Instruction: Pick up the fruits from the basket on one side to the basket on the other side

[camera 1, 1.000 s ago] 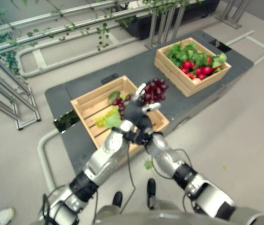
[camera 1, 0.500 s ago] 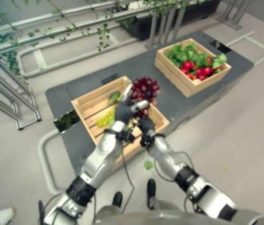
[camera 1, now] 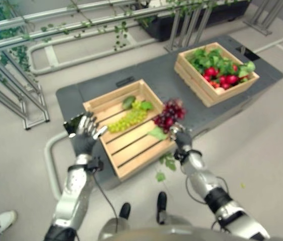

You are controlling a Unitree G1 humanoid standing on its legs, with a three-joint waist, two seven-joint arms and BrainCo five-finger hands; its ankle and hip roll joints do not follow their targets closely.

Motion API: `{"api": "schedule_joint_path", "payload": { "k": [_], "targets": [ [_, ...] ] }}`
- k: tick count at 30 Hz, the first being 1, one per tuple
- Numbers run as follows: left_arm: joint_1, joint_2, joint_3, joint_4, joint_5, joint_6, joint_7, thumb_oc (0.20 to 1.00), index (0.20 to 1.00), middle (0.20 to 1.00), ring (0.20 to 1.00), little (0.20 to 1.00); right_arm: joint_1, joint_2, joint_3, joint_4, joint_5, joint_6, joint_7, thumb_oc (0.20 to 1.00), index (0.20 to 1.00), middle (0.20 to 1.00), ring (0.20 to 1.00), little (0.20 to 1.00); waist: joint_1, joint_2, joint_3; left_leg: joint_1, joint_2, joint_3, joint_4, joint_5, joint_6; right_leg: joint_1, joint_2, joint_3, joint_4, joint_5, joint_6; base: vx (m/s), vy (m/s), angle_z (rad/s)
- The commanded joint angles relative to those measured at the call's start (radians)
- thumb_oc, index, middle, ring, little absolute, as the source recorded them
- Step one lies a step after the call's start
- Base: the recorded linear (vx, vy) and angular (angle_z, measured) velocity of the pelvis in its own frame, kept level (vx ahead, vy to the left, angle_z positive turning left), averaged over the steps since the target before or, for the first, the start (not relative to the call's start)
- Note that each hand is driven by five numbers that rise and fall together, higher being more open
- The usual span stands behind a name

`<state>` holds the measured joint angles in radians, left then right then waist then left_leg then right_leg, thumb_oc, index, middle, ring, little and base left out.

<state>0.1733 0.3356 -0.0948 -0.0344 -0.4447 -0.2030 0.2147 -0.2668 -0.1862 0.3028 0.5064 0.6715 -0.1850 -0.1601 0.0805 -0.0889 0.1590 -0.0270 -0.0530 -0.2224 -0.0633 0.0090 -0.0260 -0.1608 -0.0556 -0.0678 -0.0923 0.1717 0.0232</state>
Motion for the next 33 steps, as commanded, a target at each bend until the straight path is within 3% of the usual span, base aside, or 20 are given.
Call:
{"api": "schedule_joint_path", "payload": {
  "k": [1, 4, 5, 9, 11, 17, 30, 33],
  "targets": [
    [0.011, 0.027, 0.027, 0.026, 0.132, -0.036, -0.011, 1.000, 1.000, 1.000, 1.000, 1.000, -0.016, -0.007, -0.041, -0.157, -0.050, -0.072, 0.032, 0.200, 0.200, 0.200, 0.200, 0.200, 0.024, -0.018, -0.014, 0.001, -0.068, -0.021, -0.014, -0.086, 0.056, 0.059, -0.017, 0.002, 0.005, -0.113, 0.094, 0.00, 0.000, 0.00],
    [0.024, 0.023, 0.031, 0.095, 0.156, -0.023, -0.017, 1.000, 1.000, 1.000, 1.000, 1.000, 0.003, -0.020, -0.054, -0.175, -0.051, -0.070, 0.035, 0.200, 0.200, 0.200, 0.200, 0.200, 0.024, -0.020, -0.014, -0.001, -0.071, -0.019, -0.013, -0.085, 0.059, 0.057, -0.018, 0.004, 0.007, -0.110, 0.096, -0.01, 0.043, -0.01],
    [0.030, 0.007, 0.027, 0.194, 0.168, -0.005, -0.013, 1.000, 1.000, 1.000, 1.000, 1.000, 0.019, -0.033, -0.067, -0.195, -0.056, -0.070, 0.037, 0.200, 0.200, 0.200, 0.200, 0.200, 0.021, -0.024, -0.011, -0.002, -0.074, -0.017, -0.013, -0.082, 0.064, 0.053, -0.019, 0.007, 0.010, -0.105, 0.098, -0.02, 0.045, -0.02],
    [0.025, 0.018, 0.008, 0.303, 0.295, 0.015, -0.005, 1.000, 1.000, 1.000, 1.000, 1.000, 0.043, -0.049, -0.080, -0.224, -0.065, -0.071, 0.038, 0.200, 0.200, 0.200, 0.200, 0.200, 0.013, -0.027, -0.010, -0.004, -0.076, -0.009, -0.014, -0.079, 0.068, 0.047, -0.019, 0.015, 0.013, -0.100, 0.102, -0.02, 0.052, -0.05],
    [0.010, 0.015, -0.010, 0.449, 0.384, 0.046, 0.008, 1.000, 1.000, 1.000, 1.000, 1.000, 0.075, -0.065, -0.092, -0.261, -0.064, -0.073, 0.044, 0.200, 0.200, 0.200, 0.200, 0.200, 0.000, -0.032, -0.008, -0.004, -0.076, 0.001, -0.015, -0.076, 0.071, 0.040, -0.018, 0.024, 0.018, -0.093, 0.107, -0.03, 0.056, -0.05],
    [-0.037, -0.025, -0.007, 0.770, 0.464, 0.092, 0.047, 1.000, 1.000, 1.000, 1.000, 1.000, 0.168, -0.106, -0.126, -0.373, -0.104, -0.066, 0.061, 0.200, 0.200, 0.200, 0.200, 0.200, -0.036, -0.037, -0.008, -0.003, -0.079, 0.019, -0.021, -0.073, 0.080, 0.023, -0.022, 0.051, 0.026, -0.076, 0.118, -0.03, 0.068, -0.14],
    [-0.096, -0.059, 0.053, 1.085, 0.511, 0.111, 0.105, 1.000, 1.000, 1.000, 1.000, 1.000, 0.349, -0.143, -0.222, -0.506, -0.188, -0.084, 0.067, 0.200, 0.200, 0.200, 0.200, 0.200, -0.105, -0.042, -0.001, -0.013, -0.085, 0.065, -0.024, -0.072, 0.091, -0.028, -0.020, 0.122, 0.038, -0.041, 0.134, -0.04, 0.050, -0.17],
    [-0.103, -0.053, 0.066, 1.121, 0.525, 0.111, 0.122, 1.000, 1.000, 1.000, 1.000, 1.000, 0.364, -0.145, -0.229, -0.541, -0.190, -0.095, 0.072, 0.200, 0.200, 0.200, 0.200, 0.200, -0.116, -0.045, 0.015, -0.026, -0.070, 0.129, -0.023, -0.066, 0.094, -0.059, -0.015, 0.122, 0.049, -0.019, 0.148, -0.12, 0.024, -0.35]
  ]
}}
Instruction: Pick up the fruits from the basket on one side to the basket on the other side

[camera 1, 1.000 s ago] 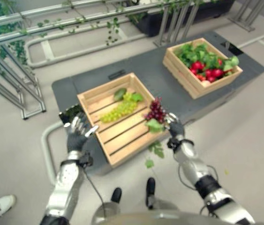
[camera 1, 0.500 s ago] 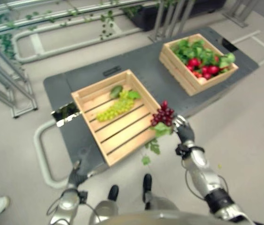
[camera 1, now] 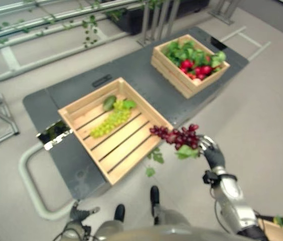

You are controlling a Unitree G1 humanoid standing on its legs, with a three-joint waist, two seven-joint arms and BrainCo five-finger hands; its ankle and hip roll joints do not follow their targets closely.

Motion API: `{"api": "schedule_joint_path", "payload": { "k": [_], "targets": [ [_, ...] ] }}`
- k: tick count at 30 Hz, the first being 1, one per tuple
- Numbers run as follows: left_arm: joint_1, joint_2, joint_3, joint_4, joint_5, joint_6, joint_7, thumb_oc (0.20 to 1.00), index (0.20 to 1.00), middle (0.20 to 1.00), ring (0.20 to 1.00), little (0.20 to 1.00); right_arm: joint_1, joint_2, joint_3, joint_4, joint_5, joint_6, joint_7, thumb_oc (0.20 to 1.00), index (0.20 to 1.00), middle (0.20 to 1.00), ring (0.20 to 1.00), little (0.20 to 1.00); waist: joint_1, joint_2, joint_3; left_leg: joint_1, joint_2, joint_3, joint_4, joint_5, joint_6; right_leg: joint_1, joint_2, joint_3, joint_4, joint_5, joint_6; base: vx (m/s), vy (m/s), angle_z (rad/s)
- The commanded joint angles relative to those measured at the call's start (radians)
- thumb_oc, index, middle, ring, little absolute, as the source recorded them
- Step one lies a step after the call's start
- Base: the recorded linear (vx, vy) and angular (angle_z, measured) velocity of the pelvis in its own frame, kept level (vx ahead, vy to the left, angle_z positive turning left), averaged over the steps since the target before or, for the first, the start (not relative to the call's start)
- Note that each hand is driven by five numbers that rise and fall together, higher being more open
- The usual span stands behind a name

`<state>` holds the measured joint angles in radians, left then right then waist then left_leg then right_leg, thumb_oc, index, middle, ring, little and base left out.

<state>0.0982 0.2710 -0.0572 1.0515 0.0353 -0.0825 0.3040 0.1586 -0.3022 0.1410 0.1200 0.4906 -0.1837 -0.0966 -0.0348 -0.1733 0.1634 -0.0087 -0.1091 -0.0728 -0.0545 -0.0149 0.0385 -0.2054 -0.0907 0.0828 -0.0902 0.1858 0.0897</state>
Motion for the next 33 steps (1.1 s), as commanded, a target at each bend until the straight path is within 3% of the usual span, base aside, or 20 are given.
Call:
{"api": "schedule_joint_path", "payload": {
  "k": [1, 4, 7, 11, 15, 17, 20, 23, 24, 33],
  "targets": [
    [-0.029, 0.011, 0.028, 0.037, 0.045, -0.010, 0.033, 1.000, 1.000, 1.000, 1.000, 1.000, -0.061, -0.029, -0.068, -0.156, -0.009, -0.096, 0.008, 0.200, 0.200, 0.200, 0.200, 0.200, 0.002, 0.039, 0.011, -0.044, -0.013, -0.018, -0.032, -0.043, 0.029, -0.015, 0.022, -0.026, 0.048, -0.033, 0.081, -0.14, -0.023, -0.74],
    [-0.048, 0.021, 0.022, 0.030, 0.064, -0.002, 0.035, 1.000, 1.000, 1.000, 1.000, 1.000, -0.038, -0.038, -0.084, -0.207, -0.006, -0.107, 0.019, 0.200, 0.200, 0.200, 0.200, 0.200, 0.003, 0.046, 0.017, -0.073, 0.023, 0.046, -0.029, -0.021, 0.017, -0.008, 0.036, -0.094, 0.123, -0.087, 0.075, -0.15, -0.009, -0.62],
    [-0.053, 0.024, 0.017, 0.006, 0.065, -0.003, 0.034, 1.000, 1.000, 1.000, 1.000, 1.000, -0.022, -0.048, -0.099, -0.237, -0.006, -0.110, 0.024, 0.200, 0.200, 0.200, 0.200, 0.200, 0.007, 0.054, 0.004, -0.100, 0.037, 0.081, -0.030, -0.006, 0.010, 0.026, 0.052, -0.103, 0.149, -0.140, 0.060, -0.16, 0.035, -0.37],
    [-0.053, 0.026, 0.016, -0.028, 0.053, -0.005, 0.030, 1.000, 1.000, 1.000, 1.000, 1.000, -0.032, -0.061, -0.098, -0.254, -0.010, -0.105, 0.025, 0.200, 0.200, 0.200, 0.200, 0.200, 0.037, 0.065, -0.015, -0.129, 0.075, 0.157, -0.023, 0.006, -0.001, 0.077, 0.031, -0.147, 0.174, -0.194, 0.054, -0.12, 0.015, -0.52],
    [-0.051, 0.025, 0.020, -0.035, 0.047, -0.001, 0.026, 1.000, 1.000, 1.000, 1.000, 1.000, -0.041, -0.064, -0.097, -0.262, -0.018, -0.093, 0.024, 0.200, 0.200, 0.200, 0.200, 0.200, 0.060, 0.054, -0.029, -0.136, 0.083, 0.209, -0.021, 0.005, -0.005, 0.121, 0.002, -0.170, 0.155, -0.197, 0.062, -0.07, -0.014, -1.38],
    [-0.051, 0.020, 0.023, -0.033, 0.043, 0.003, 0.024, 1.000, 1.000, 1.000, 1.000, 1.000, -0.048, -0.066, -0.099, -0.275, -0.026, -0.085, 0.020, 0.200, 0.200, 0.200, 0.200, 0.200, 0.071, 0.043, -0.042, -0.151, 0.086, 0.260, -0.019, 0.009, -0.008, 0.147, -0.025, -0.216, 0.137, -0.179, 0.074, -0.09, -0.030, -0.65],
    [-0.055, 0.011, 0.021, -0.030, 0.036, 0.004, 0.020, 1.000, 1.000, 1.000, 1.000, 1.000, -0.052, -0.068, -0.102, -0.290, -0.031, -0.081, 0.019, 0.200, 0.200, 0.200, 0.200, 0.200, 0.074, 0.027, -0.051, -0.160, 0.081, 0.307, -0.021, 0.013, -0.007, 0.149, -0.014, -0.233, 0.111, -0.173, 0.077, -0.06, -0.020, -0.54],
    [-0.050, -0.003, 0.031, -0.016, 0.029, 0.007, 0.023, 1.000, 1.000, 1.000, 1.000, 1.000, -0.061, -0.073, -0.093, -0.310, -0.035, -0.077, 0.024, 0.200, 0.200, 0.200, 0.200, 0.200, 0.090, 0.029, -0.050, -0.150, 0.102, 0.365, -0.020, 0.013, -0.020, 0.165, -0.048, -0.351, 0.059, -0.163, 0.086, -0.07, -0.082, -0.67],
    [-0.051, -0.005, 0.033, -0.016, 0.022, 0.007, 0.023, 1.000, 1.000, 1.000, 1.000, 1.000, -0.064, -0.075, -0.092, -0.313, -0.039, -0.076, 0.022, 0.200, 0.200, 0.200, 0.200, 0.200, 0.091, 0.032, -0.048, -0.152, 0.112, 0.382, -0.024, 0.020, -0.025, 0.154, -0.053, -0.363, 0.062, -0.154, 0.084, -0.05, -0.087, -0.96],
    [-0.051, -0.045, 0.025, 0.025, 0.021, 0.010, 0.030, 1.000, 1.000, 1.000, 1.000, 1.000, -0.039, -0.125, -0.124, -0.361, -0.042, -0.069, 0.037, 0.200, 0.200, 0.200, 0.200, 0.200, 0.046, 0.076, -0.045, -0.118, 0.145, 0.425, -0.023, 0.046, -0.046, 0.170, 0.008, -0.302, 0.034, -0.219, 0.041, -0.01, -0.081, -0.27]
  ]
}}
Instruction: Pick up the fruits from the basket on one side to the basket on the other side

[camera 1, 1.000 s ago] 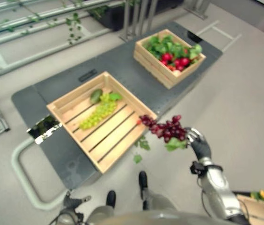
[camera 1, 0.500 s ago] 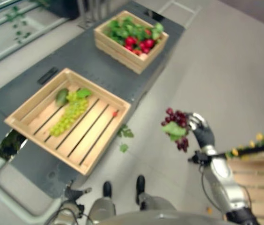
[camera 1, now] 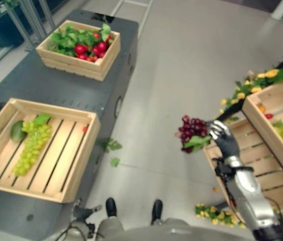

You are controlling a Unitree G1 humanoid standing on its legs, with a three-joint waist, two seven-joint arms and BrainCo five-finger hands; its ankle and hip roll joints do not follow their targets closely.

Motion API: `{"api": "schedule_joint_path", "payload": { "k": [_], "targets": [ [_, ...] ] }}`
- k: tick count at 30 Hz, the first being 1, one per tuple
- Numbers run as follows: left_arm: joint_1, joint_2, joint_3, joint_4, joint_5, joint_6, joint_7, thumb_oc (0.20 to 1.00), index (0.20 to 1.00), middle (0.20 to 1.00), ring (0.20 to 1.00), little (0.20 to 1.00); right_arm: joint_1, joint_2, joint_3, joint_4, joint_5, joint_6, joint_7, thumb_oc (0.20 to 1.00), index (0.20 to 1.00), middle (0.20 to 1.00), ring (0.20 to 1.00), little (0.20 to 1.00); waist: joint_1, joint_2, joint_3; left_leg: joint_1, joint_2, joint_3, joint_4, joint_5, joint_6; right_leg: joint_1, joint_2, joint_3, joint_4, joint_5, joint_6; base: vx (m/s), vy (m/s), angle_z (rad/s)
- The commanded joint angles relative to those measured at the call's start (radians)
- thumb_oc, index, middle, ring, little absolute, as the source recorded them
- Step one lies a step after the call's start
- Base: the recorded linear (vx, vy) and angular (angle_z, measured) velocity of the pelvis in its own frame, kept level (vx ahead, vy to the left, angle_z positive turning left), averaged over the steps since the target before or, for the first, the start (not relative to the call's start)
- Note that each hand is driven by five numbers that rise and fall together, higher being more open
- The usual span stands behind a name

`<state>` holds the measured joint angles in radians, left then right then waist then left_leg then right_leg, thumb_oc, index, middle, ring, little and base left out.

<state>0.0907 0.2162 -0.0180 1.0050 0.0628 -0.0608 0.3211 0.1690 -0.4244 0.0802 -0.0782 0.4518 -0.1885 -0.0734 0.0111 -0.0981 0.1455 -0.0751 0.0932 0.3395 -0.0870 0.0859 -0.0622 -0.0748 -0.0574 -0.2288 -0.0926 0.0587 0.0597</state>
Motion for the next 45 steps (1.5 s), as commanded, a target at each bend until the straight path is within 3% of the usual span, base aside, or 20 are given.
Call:
{"api": "schedule_joint_path", "payload": {
  "k": [1, 8, 9, 11, 12, 15, 16, 20, 25, 31, 45],
  "targets": [
    [-0.043, 0.009, -0.014, 0.072, -0.006, -0.012, 0.013, 1.000, 1.000, 1.000, 1.000, 1.000, -0.049, -0.003, -0.064, -0.163, -0.003, -0.063, 0.013, 0.200, 0.200, 0.200, 0.200, 0.200, 0.001, 0.001, -0.026, -0.051, -0.057, 0.013, 0.010, -0.055, 0.054, 0.041, -0.025, 0.010, 0.035, -0.091, 0.071, -0.03, -0.114, -0.23],
    [-0.060, -0.025, -0.028, 0.076, -0.031, -0.022, 0.027, 1.000, 1.000, 1.000, 1.000, 1.000, -0.046, -0.070, -0.090, -0.206, 0.007, -0.065, 0.040, 0.200, 0.200, 0.200, 0.200, 0.200, -0.021, 0.027, -0.001, -0.055, -0.045, -0.050, 0.024, -0.030, 0.025, 0.043, 0.047, 0.078, 0.012, -0.104, 0.039, -0.05, -0.168, -0.15],
    [-0.066, -0.028, -0.030, 0.073, -0.051, -0.028, 0.029, 1.000, 1.000, 1.000, 1.000, 1.000, -0.051, -0.078, -0.095, -0.201, 0.010, -0.068, 0.041, 0.200, 0.200, 0.200, 0.200, 0.200, -0.005, 0.012, 0.017, -0.078, -0.066, -0.152, 0.083, -0.052, 0.021, 0.040, 0.058, 0.099, 0.020, -0.104, 0.027, -0.04, -0.172, -0.18],
    [-0.067, -0.028, -0.030, 0.074, -0.051, -0.028, 0.029, 1.000, 1.000, 1.000, 1.000, 1.000, -0.052, -0.077, -0.095, -0.201, 0.011, -0.068, 0.041, 0.200, 0.200, 0.200, 0.200, 0.200, -0.006, 0.013, 0.016, -0.086, -0.065, -0.154, 0.089, -0.051, 0.021, 0.036, 0.058, 0.097, 0.020, -0.101, 0.027, -0.03, -0.130, -0.21],
    [-0.072, -0.031, -0.035, 0.078, -0.078, -0.034, 0.037, 1.000, 1.000, 1.000, 1.000, 1.000, -0.080, -0.083, -0.084, -0.182, 0.022, -0.078, 0.041, 0.200, 0.200, 0.200, 0.200, 0.200, 0.027, -0.007, 0.039, -0.118, -0.125, -0.344, 0.158, -0.093, 0.028, 0.023, 0.078, 0.144, 0.059, -0.112, 0.010, -0.01, -0.208, -0.28],
    [-0.080, -0.034, -0.046, 0.089, -0.093, -0.031, 0.033, 1.000, 1.000, 1.000, 1.000, 1.000, -0.089, -0.085, -0.078, -0.172, 0.024, -0.078, 0.039, 0.200, 0.200, 0.200, 0.200, 0.200, 0.037, -0.015, 0.037, -0.129, -0.169, -0.428, 0.185, -0.115, 0.043, 0.020, 0.101, 0.190, 0.071, -0.117, 0.001, 0.02, -0.132, -0.66],
    [-0.083, -0.031, -0.050, 0.108, -0.109, -0.027, 0.023, 1.000, 1.000, 1.000, 1.000, 1.000, -0.094, -0.079, -0.074, -0.162, 0.028, -0.077, 0.039, 0.200, 0.200, 0.200, 0.200, 0.200, 0.040, -0.023, 0.028, -0.127, -0.197, -0.501, 0.205, -0.127, 0.052, 0.025, 0.115, 0.232, 0.062, -0.111, -0.002, 0.04, -0.077, -1.22],
    [-0.089, -0.035, -0.066, 0.132, -0.106, -0.019, 0.004, 1.000, 1.000, 1.000, 1.000, 1.000, -0.082, -0.063, -0.084, -0.168, 0.026, -0.077, 0.037, 0.200, 0.200, 0.200, 0.200, 0.200, 0.022, -0.020, 0.009, -0.106, -0.196, -0.504, 0.194, -0.133, 0.057, 0.037, 0.120, 0.252, 0.054, -0.112, -0.003, 0.06, 0.035, -0.70],
    [-0.091, -0.028, -0.068, 0.137, -0.099, -0.014, -0.020, 1.000, 1.000, 1.000, 1.000, 1.000, -0.059, -0.046, -0.095, -0.211, 0.029, -0.074, 0.043, 0.200, 0.200, 0.200, 0.200, 0.200, -0.005, -0.008, -0.036, -0.023, -0.181, -0.481, 0.090, -0.125, 0.075, 0.044, 0.112, 0.285, 0.041, -0.108, 0.007, 0.06, 0.097, -0.13],
    [-0.075, -0.017, -0.068, 0.126, -0.086, -0.016, -0.021, 1.000, 1.000, 1.000, 1.000, 1.000, -0.057, -0.056, -0.108, -0.242, 0.026, -0.067, 0.049, 0.200, 0.200, 0.200, 0.200, 0.200, -0.004, -0.007, -0.046, 0.018, -0.160, -0.442, 0.018, -0.106, 0.079, 0.042, 0.103, 0.309, 0.035, -0.098, 0.017, 0.01, 0.090, -0.27],
    [-0.059, -0.016, -0.073, 0.134, -0.079, -0.007, -0.038, 1.000, 1.000, 1.000, 1.000, 1.000, -0.063, -0.089, -0.174, -0.308, 0.050, -0.067, 0.048, 0.200, 0.200, 0.200, 0.200, 0.200, -0.009, -0.013, -0.063, 0.029, -0.158, -0.420, 0.001, -0.119, 0.085, 0.040, 0.092, 0.333, 0.013, -0.083, 0.032, 0.01, 0.033, -0.07]
  ]
}}
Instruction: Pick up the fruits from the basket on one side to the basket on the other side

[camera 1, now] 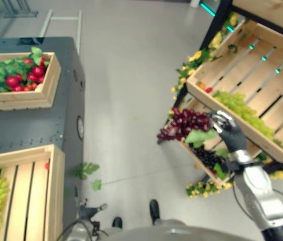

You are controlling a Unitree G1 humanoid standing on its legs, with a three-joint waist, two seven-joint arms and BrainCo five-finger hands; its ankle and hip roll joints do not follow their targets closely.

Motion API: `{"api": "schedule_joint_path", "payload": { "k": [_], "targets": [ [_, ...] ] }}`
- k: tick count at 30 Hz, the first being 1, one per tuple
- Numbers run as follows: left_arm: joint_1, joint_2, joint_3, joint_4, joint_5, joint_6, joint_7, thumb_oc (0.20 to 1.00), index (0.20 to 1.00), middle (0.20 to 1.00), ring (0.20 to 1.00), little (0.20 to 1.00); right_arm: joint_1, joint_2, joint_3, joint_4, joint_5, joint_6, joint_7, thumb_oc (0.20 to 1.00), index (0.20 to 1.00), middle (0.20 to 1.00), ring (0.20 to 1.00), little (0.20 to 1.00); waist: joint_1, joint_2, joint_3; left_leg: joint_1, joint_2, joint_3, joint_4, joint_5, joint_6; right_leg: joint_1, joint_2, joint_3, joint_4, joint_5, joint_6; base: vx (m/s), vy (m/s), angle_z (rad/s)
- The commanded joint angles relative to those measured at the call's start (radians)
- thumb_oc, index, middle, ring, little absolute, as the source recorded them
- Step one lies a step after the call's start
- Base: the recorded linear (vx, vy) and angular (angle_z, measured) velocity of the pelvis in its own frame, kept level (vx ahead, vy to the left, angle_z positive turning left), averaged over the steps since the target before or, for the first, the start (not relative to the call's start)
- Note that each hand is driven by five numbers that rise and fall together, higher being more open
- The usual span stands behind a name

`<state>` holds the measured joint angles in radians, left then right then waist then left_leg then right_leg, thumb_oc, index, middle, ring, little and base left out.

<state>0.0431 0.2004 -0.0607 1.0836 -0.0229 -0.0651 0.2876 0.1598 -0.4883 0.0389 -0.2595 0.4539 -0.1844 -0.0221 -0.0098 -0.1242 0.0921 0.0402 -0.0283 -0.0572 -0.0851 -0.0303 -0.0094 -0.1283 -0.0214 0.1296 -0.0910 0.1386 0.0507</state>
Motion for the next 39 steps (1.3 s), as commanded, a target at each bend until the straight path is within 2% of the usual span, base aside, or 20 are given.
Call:
{"api": "schedule_joint_path", "payload": {
  "k": [1, 13, 22, 30, 39],
  "targets": [
    [-0.012, 0.000, -0.030, 0.056, 0.006, -0.003, -0.005, 1.000, 1.000, 1.000, 1.000, 1.000, -0.053, -0.025, -0.133, -0.127, 0.048, -0.071, -0.003, 0.200, 0.200, 0.200, 0.200, 0.200, 0.012, 0.013, -0.009, -0.086, -0.037, -0.024, -0.001, -0.003, 0.032, 0.093, 0.056, -0.026, 0.011, -0.163, 0.041, 0.00, 0.000, 0.00],
    [-0.013, -0.001, -0.054, 0.045, 0.019, 0.012, -0.032, 1.000, 1.000, 1.000, 1.000, 1.000, -0.073, -0.104, -0.257, -0.195, 0.099, -0.074, 0.008, 0.200, 0.200, 0.200, 0.200, 0.200, 0.001, 0.011, -0.032, -0.067, -0.038, -0.031, -0.002, -0.018, 0.027, 0.108, 0.056, -0.033, 0.004, -0.169, 0.041, 0.00, 0.001, 0.00],
    [-0.011, -0.001, -0.071, 0.043, 0.019, 0.016, -0.048, 1.000, 1.000, 1.000, 1.000, 1.000, -0.118, -0.169, -0.319, -0.159, 0.121, -0.074, -0.013, 0.200, 0.200, 0.200, 0.200, 0.200, 0.001, 0.011, -0.048, -0.058, -0.037, -0.029, -0.002, -0.026, 0.028, 0.114, 0.055, -0.035, 0.004, -0.171, 0.043, 0.00, 0.000, 0.00],
    [-0.009, 0.000, -0.090, 0.056, 0.007, 0.023, -0.062, 1.000, 1.000, 1.000, 1.000, 1.000, -0.187, -0.268, -0.358, -0.072, 0.148, -0.076, -0.046, 0.200, 0.200, 0.200, 0.200, 0.200, 0.006, 0.007, -0.062, -0.057, -0.038, -0.029, -0.002, -0.028, 0.028, 0.113, 0.055, -0.035, 0.004, -0.171, 0.043, 0.00, 0.000, 0.00],
    [0.001, -0.008, -0.129, 0.068, -0.021, 0.028, -0.079, 1.000, 1.000, 1.000, 1.000, 1.000, -0.288, -0.438, -0.369, 0.071, 0.222, -0.069, -0.074, 0.200, 0.200, 0.200, 0.200, 0.200, 0.014, 0.001, -0.074, -0.051, -0.039, -0.032, -0.002, -0.030, 0.026, 0.119, 0.052, -0.042, 0.004, -0.172, 0.042, 0.00, 0.000, 0.00]
  ]
}}
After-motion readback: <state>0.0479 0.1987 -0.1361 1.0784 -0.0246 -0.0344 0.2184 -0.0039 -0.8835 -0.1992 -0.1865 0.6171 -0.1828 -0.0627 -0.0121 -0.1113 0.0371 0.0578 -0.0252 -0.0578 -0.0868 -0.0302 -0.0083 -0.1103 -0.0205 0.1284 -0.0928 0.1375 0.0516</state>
